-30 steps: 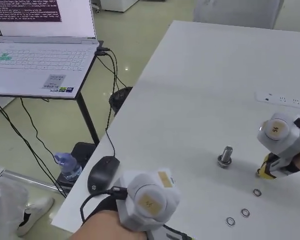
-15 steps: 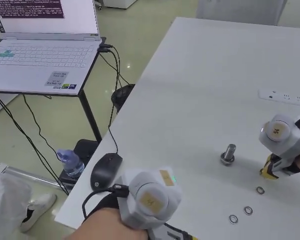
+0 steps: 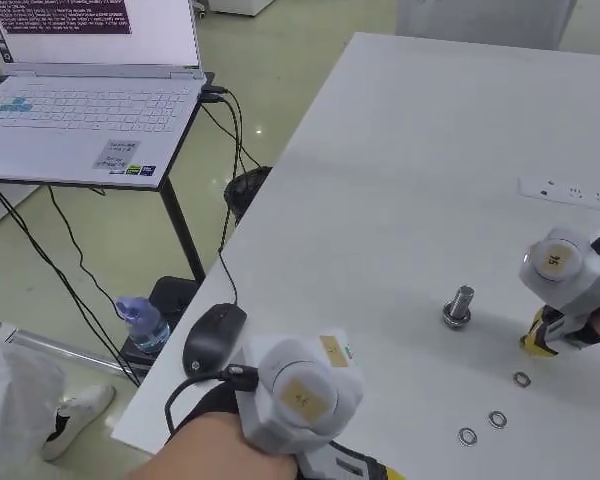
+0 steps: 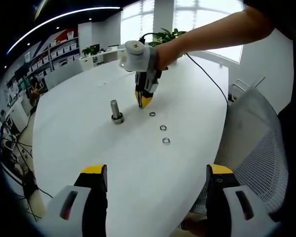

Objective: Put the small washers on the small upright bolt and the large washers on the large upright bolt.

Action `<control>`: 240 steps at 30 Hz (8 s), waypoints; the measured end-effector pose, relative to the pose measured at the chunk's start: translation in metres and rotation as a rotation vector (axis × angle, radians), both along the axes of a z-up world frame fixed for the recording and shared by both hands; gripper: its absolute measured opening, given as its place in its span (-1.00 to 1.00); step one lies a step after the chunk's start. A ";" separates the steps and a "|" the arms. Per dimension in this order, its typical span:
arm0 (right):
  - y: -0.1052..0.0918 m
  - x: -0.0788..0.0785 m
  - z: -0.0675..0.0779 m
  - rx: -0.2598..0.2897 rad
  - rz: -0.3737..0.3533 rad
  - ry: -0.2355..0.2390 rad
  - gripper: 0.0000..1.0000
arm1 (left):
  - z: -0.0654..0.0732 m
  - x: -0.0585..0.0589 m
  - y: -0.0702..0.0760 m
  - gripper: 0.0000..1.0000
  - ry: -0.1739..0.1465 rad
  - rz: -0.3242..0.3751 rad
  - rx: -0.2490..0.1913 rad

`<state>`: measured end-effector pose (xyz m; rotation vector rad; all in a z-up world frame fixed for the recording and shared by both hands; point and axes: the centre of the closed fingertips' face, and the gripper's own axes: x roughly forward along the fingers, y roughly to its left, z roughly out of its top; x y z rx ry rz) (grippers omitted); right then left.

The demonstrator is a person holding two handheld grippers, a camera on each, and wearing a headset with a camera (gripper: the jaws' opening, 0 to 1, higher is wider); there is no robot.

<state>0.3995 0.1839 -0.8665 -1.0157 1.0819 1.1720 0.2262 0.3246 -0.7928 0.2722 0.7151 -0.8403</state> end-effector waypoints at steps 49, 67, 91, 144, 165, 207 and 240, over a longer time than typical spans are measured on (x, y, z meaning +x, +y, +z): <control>0.027 -0.030 0.044 0.110 0.131 0.005 -0.51 | 0.012 0.009 0.005 0.70 -0.040 0.019 -0.003; 0.009 -0.045 0.022 0.113 0.137 0.022 -0.50 | 0.011 0.008 0.000 0.91 -0.033 0.022 -0.030; 0.003 -0.042 -0.012 0.073 0.160 0.020 -0.54 | 0.004 0.006 0.001 0.97 -0.014 0.021 -0.029; -0.029 -0.030 0.017 0.069 0.016 0.004 -0.74 | 0.008 0.003 0.001 0.87 -0.029 0.025 -0.022; -0.009 -0.003 0.064 0.111 -0.006 -0.054 -0.74 | 0.015 0.009 0.000 0.93 -0.046 0.059 -0.063; 0.002 0.003 0.038 0.046 0.045 -0.034 -0.74 | 0.006 0.001 0.008 0.88 -0.029 0.032 -0.028; -0.001 0.002 0.003 0.013 0.041 -0.013 -0.73 | -0.002 -0.007 0.016 0.79 0.006 0.036 -0.012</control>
